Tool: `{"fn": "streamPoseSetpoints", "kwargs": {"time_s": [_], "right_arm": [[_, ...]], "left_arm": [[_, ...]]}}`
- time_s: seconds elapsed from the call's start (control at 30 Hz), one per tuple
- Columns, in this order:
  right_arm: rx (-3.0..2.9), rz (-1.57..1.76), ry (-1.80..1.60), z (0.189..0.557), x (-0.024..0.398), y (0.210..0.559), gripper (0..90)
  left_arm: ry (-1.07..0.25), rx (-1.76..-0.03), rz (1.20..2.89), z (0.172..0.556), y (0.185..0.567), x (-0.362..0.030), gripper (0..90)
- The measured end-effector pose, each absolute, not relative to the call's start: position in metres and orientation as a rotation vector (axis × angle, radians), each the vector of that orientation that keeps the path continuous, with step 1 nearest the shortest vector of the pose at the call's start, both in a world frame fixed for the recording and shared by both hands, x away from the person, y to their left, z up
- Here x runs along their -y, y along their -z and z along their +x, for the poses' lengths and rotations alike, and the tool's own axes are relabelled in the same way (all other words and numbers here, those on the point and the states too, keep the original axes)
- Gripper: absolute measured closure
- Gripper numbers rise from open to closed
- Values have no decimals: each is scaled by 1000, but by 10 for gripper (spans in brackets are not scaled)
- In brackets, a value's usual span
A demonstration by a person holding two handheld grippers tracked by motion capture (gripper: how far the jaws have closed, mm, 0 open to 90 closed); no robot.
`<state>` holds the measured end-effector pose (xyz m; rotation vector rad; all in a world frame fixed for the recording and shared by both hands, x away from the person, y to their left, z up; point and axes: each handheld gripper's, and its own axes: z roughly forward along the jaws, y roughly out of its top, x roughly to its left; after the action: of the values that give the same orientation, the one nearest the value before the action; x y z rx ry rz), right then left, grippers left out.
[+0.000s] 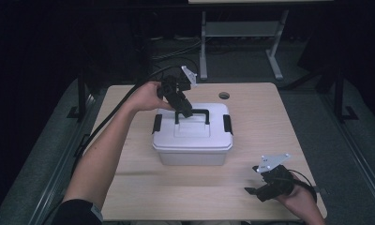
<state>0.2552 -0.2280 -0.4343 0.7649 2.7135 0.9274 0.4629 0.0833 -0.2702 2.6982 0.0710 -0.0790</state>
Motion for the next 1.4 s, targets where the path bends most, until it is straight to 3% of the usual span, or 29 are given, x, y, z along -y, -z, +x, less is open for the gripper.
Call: {"fn": "streamPoseSetpoints", "kwargs": {"time_s": [1.4], "right_arm": [[-2720,754,-916,260,225,436,203]], "left_arm": [[65,-166,2624,453,260,-130,409]]}}
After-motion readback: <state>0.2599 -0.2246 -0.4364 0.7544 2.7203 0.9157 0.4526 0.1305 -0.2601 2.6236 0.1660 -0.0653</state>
